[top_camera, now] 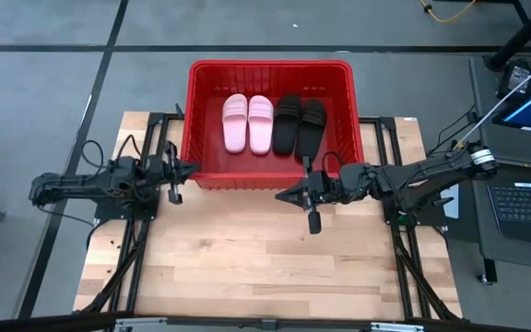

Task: Pick and place slides into bin
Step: Return to Home Position

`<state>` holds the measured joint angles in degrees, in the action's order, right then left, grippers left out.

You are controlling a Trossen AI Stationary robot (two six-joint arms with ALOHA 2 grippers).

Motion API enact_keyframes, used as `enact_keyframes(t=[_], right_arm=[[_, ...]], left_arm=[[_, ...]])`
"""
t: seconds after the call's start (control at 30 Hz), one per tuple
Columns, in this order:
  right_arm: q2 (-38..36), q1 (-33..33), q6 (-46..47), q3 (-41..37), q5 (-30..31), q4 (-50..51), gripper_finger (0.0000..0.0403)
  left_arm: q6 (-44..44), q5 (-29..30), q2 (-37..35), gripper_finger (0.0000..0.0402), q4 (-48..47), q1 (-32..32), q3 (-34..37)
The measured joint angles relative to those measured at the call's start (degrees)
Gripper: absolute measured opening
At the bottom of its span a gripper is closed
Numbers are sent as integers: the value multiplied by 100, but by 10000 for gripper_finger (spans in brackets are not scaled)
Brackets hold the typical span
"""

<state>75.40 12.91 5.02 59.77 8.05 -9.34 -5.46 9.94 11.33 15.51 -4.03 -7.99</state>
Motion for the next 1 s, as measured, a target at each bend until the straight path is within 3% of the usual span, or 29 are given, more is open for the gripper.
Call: enact_keyframes(t=[0.3, 0.53, 0.83, 1.0], right_arm=[[0, 0, 76, 0, 0, 4, 9], [0, 0, 153, 0, -2, 8, 10], [0, 2, 227, 0, -5, 23, 10], [-2, 2, 191, 0, -7, 48, 10]], left_arm=[[278, -855, 0, 1, -426, -254, 0], [129, -832, -66, 1, -457, -197, 0], [8, -803, -1087, 1, -1090, -197, 0], [51, -779, -1110, 2, -1108, -197, 12]])
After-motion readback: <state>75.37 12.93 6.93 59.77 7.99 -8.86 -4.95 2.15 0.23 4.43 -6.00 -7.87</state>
